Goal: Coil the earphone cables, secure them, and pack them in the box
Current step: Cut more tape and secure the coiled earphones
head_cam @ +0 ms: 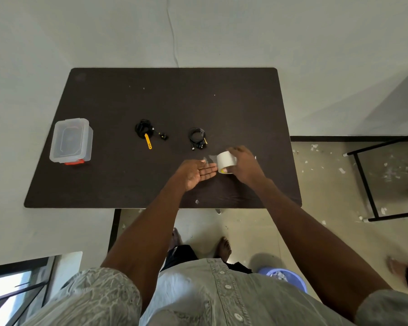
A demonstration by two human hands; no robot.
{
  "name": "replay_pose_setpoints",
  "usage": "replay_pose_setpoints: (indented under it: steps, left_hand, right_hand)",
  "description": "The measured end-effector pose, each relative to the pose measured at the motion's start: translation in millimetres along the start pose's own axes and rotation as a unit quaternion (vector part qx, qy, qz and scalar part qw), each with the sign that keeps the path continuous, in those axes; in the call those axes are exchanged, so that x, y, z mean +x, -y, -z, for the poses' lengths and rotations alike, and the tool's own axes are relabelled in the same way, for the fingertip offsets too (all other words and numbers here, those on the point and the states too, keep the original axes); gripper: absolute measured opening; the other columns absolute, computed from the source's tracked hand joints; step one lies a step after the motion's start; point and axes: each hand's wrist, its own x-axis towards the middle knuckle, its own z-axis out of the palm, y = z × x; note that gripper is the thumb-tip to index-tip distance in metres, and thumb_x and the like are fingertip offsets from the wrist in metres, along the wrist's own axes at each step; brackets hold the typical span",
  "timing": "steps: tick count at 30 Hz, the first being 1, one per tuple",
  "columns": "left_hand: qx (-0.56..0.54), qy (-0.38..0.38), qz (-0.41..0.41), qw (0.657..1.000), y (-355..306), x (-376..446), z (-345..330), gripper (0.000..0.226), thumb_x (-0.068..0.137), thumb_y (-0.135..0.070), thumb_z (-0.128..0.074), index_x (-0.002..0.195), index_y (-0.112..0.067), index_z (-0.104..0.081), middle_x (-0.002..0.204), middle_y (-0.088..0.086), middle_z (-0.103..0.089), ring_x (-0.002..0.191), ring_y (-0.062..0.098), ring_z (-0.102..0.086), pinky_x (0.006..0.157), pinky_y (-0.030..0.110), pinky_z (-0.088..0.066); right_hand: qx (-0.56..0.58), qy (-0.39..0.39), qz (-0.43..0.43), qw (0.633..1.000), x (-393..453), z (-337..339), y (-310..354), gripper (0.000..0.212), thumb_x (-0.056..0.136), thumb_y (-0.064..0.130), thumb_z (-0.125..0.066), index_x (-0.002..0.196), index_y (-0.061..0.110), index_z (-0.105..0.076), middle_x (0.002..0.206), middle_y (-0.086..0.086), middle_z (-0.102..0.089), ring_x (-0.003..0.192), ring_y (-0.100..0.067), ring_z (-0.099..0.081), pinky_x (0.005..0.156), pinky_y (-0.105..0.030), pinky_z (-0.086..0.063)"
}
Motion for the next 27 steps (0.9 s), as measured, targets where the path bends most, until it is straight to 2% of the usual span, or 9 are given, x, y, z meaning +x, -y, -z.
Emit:
replay_pose_setpoints:
  steps: [3, 6, 8, 11, 13, 20, 27]
  left_hand:
    - [-0.002, -0.008, 0.006, 1.0, 0.0, 1.1, 4.1, 0.017, 0.101, -0.003, -0.04, 0.112, 0.006, -0.05, 0.122, 0.03, -0.059, 0.115, 0.039, -0.059, 0.086, 0.044, -0.052]
    - [0.013, -0.018, 0.009, 1.0, 0.0, 0.9, 5.6, 0.024, 0.1, -0.003, -0.042, 0.121, 0.007, -0.048, 0.121, 0.029, -0.061, 0.107, 0.037, -0.064, 0.08, 0.042, -0.055]
    - [0.026, -0.026, 0.006, 0.999, -0.6, -0.1, 5.5, 0.022, 0.099, -0.003, -0.043, 0.118, 0.007, -0.05, 0.12, 0.028, -0.062, 0.103, 0.035, -0.065, 0.079, 0.041, -0.056]
    - [0.04, -0.034, -0.005, 0.999, -1.8, -1.5, 5.4, 0.012, 0.096, 0.0, -0.048, 0.105, 0.003, -0.056, 0.117, 0.027, -0.063, 0.108, 0.036, -0.064, 0.09, 0.044, -0.053]
    - [0.044, -0.037, -0.016, 0.998, -2.7, -3.5, 5.6, 0.008, 0.094, 0.002, -0.053, 0.1, 0.0, -0.058, 0.113, 0.025, -0.065, 0.107, 0.035, -0.064, 0.091, 0.043, -0.053]
    - [0.031, -0.058, -0.045, 0.997, -2.1, -8.2, 13.7, 0.007, 0.089, 0.001, -0.061, 0.094, -0.003, -0.064, 0.102, 0.017, -0.069, 0.098, 0.029, -0.068, 0.093, 0.042, -0.053]
    - [0.027, -0.06, -0.054, 0.996, -4.6, -17.5, 15.8, 0.009, 0.088, -0.001, -0.063, 0.097, -0.002, -0.066, 0.101, 0.014, -0.071, 0.096, 0.026, -0.069, 0.087, 0.037, -0.055]
  right_hand:
    - [0.006, -0.004, -0.013, 1.0, -1.8, 1.9, -2.5, 0.072, 0.077, 0.021, -0.079, 0.141, 0.011, -0.047, 0.142, -0.01, -0.044, 0.131, -0.028, -0.04, 0.108, -0.037, -0.033]
    - [0.01, 0.002, -0.017, 1.0, -2.4, 1.9, -2.3, 0.072, 0.079, 0.021, -0.078, 0.142, 0.013, -0.046, 0.144, -0.009, -0.043, 0.134, -0.028, -0.037, 0.11, -0.039, -0.032]
    - [0.017, 0.003, -0.019, 1.0, -2.3, 1.3, -2.0, 0.073, 0.078, 0.021, -0.079, 0.142, 0.012, -0.046, 0.144, -0.01, -0.042, 0.135, -0.028, -0.036, 0.111, -0.038, -0.032]
    - [0.017, 0.0, -0.017, 1.0, -3.5, 1.4, -1.7, 0.072, 0.079, 0.021, -0.078, 0.143, 0.012, -0.045, 0.145, -0.01, -0.042, 0.135, -0.028, -0.035, 0.111, -0.037, -0.03]
    - [0.011, -0.002, -0.015, 1.0, -5.3, 2.7, -1.6, 0.073, 0.081, 0.021, -0.077, 0.145, 0.014, -0.043, 0.147, -0.009, -0.04, 0.137, -0.028, -0.033, 0.111, -0.038, -0.029]
    - [0.011, -0.006, -0.002, 1.0, -9.8, 1.0, -2.4, 0.074, 0.082, 0.015, -0.073, 0.147, 0.013, -0.039, 0.15, -0.009, -0.036, 0.139, -0.027, -0.032, 0.112, -0.033, -0.026]
    - [0.013, -0.005, -0.001, 1.0, -8.1, 4.4, -0.6, 0.078, 0.082, 0.011, -0.07, 0.15, 0.014, -0.033, 0.153, -0.01, -0.035, 0.14, -0.029, -0.032, 0.112, -0.037, -0.029]
